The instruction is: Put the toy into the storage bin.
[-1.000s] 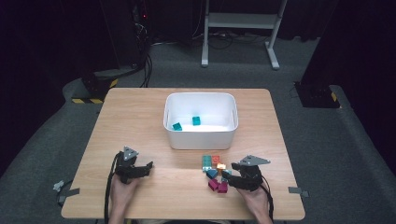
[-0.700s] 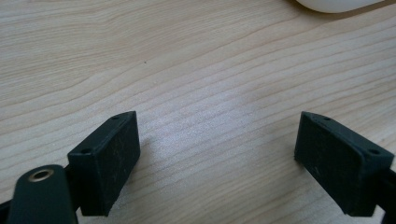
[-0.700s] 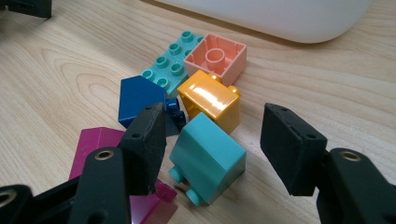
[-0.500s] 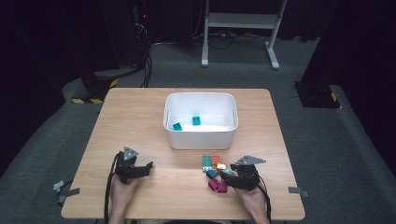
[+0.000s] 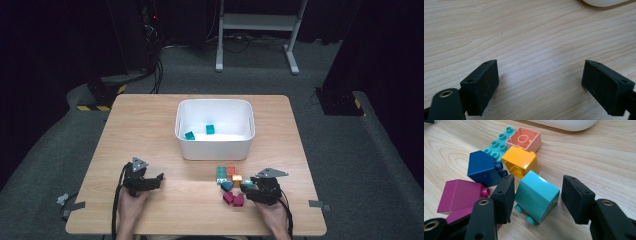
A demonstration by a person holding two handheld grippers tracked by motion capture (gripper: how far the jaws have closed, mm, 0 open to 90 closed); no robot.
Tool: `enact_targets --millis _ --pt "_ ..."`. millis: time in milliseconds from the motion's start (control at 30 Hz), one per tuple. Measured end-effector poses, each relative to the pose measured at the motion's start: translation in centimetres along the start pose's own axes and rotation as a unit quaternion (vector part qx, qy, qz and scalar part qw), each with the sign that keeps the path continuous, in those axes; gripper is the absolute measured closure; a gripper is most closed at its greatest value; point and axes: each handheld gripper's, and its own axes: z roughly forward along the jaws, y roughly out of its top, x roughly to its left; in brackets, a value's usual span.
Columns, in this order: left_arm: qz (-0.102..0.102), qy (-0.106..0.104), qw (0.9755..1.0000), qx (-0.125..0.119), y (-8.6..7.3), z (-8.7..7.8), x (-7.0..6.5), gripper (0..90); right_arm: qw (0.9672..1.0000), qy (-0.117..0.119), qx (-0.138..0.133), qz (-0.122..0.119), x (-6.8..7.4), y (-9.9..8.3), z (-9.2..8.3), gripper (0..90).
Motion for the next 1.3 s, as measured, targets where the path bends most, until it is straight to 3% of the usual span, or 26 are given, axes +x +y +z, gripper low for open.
enact_targets --millis 167,433,833,1300 --pt "0.000 0.000 1.0000 0.000 0.0 0.0 0.0 14.3 1.0000 -0.006 0.003 0.003 -0.2 -0.1 0.1 45.6" --pt "0.000 0.000 1.0000 0.000 0.0 0.0 0.0 14.2 0.9996 -0.024 0.001 -0.015 -0.2 -0.4 0.2 48.1" --pt "0.000 0.000 1.0000 0.000 0.0 0.0 0.0 14.3 0.9994 -0.029 -0.005 -0.018 -0.4 -0.4 -0.2 48.8" --pt "0.000 0.000 1.0000 0.000 0.0 0.0 0.0 14.3 0.9990 -0.028 -0.026 -0.023 -0.9 1.2 -1.7 48.9"
